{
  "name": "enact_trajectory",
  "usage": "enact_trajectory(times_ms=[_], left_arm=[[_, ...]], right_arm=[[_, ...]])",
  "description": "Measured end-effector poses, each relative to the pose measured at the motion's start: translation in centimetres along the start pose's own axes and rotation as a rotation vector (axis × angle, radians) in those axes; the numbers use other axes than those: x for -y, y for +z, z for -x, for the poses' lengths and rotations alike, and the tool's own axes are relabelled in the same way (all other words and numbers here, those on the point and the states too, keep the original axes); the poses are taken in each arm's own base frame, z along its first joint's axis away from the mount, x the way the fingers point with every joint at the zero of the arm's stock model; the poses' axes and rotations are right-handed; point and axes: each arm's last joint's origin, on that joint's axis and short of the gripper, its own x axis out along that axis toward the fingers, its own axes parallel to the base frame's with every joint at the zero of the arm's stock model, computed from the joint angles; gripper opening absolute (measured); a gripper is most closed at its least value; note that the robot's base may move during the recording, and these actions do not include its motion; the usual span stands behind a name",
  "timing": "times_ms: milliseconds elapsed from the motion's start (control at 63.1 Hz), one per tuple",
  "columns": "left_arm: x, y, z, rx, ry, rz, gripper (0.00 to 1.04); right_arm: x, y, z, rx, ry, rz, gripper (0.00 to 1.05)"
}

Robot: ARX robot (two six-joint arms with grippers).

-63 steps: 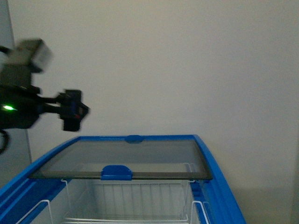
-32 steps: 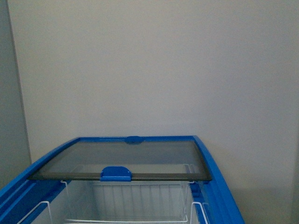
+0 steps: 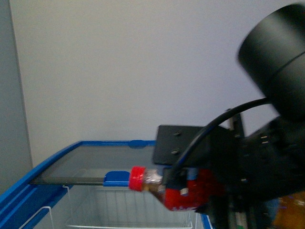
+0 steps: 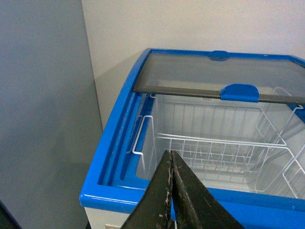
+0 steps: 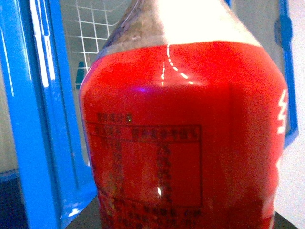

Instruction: Put drink in fridge

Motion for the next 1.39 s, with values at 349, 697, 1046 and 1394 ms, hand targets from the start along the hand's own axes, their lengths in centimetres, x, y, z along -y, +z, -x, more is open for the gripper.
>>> enact_trajectory(times_ms=[349,697,1046,1394], left_arm=[[0.0,-0.8,1.3,0.000,0.000,0.000,0.03],[0.0,-1.5,2.6,0.017,0.000,0.000,0.03],[0.0,-1.6,3.4,0.018,0.000,0.000,0.03],[0.0,-1.9,4.8,0.007,0.000,0.000,0.03]], right_arm=[[-1.4,4.1,-9.7,0.017,0.073,0.164,0.37],[-3.5,2.5,-17.6,-0.019,0.116,0.078,0.37],[-4.0,1.4,-20.6,-0.026,0.112,0.037,0.36],[-4.1,0.8,-21.8,0.000,0.052,0.005,0.36]])
